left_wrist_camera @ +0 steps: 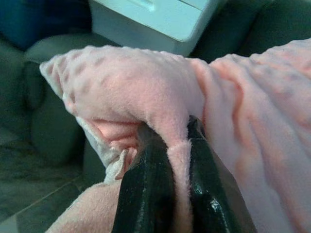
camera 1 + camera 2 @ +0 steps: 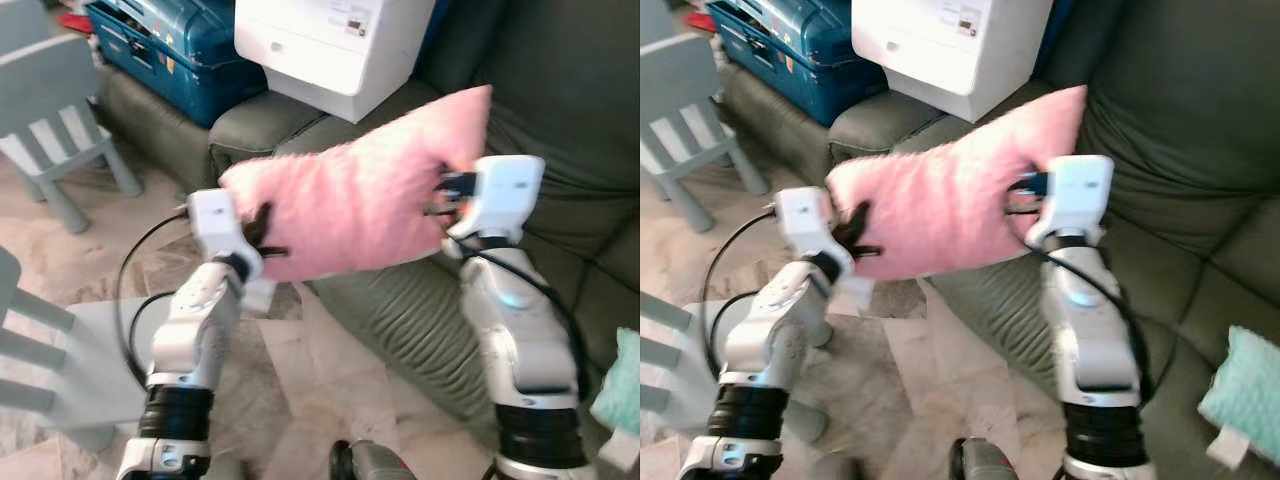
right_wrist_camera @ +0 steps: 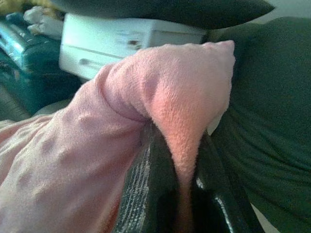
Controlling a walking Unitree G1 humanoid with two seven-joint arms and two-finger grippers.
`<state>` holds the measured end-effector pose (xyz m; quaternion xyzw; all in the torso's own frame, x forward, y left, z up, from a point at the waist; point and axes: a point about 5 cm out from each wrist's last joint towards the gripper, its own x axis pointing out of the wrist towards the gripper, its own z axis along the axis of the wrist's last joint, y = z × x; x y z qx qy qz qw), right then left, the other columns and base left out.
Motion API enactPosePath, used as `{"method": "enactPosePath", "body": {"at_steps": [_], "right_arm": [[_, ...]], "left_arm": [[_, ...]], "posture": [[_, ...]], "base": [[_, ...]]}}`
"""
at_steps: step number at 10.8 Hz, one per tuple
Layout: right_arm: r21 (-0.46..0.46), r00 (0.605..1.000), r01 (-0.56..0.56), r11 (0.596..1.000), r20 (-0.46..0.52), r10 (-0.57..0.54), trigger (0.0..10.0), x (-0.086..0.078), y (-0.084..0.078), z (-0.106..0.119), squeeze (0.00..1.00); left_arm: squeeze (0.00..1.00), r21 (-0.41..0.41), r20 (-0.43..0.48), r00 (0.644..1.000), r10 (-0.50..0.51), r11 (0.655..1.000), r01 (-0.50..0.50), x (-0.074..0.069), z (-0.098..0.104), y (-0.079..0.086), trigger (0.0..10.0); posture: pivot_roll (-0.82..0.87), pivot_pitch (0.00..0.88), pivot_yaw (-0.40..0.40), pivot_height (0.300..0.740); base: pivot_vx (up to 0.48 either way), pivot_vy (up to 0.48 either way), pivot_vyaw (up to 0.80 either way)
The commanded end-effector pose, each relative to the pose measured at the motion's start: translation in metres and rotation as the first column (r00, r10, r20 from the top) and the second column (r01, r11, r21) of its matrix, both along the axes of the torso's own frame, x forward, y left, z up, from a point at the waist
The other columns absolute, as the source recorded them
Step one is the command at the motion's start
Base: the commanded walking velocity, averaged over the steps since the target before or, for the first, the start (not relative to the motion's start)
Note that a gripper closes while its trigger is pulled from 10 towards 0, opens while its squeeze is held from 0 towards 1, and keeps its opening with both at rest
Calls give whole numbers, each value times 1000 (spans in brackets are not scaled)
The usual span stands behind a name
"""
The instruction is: Move the pillow to the sofa
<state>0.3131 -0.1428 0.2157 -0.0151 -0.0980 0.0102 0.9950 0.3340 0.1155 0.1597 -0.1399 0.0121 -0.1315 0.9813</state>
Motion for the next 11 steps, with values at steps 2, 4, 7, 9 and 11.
{"method": "enactPosePath", "body": {"at_steps": [2,4,7,9,11], "right_arm": [[0,999,-23,1000,27,23,10000,-1,7,6,0],[-1,1000,-21,1000,23,21,10000,-1,7,6,0],[-5,1000,-18,1000,21,18,10000,0,6,6,0],[-4,1000,-18,1000,16,18,10000,0,6,5,0],[-6,1000,-15,1000,11,15,10000,0,5,5,0]], "left_arm": [[0,5,31,999,18,1000,-18,-1,5,9,10000],[0,0,33,999,13,1000,-13,-1,4,8,10000],[0,-7,42,999,6,1000,-5,-1,5,7,10000],[0,-7,38,999,8,1000,-8,-1,4,7,10000],[0,-3,33,999,11,1000,-11,-1,2,7,10000]], "posture": [[-127,199,-52,740],[-128,197,-53,740],[-132,196,-55,740],[-132,196,-55,740],[-133,199,-56,740]], "base": [[0,0,0],[0,0,0],[0,0,0],[0,0,0],[0,0,-734]]}}
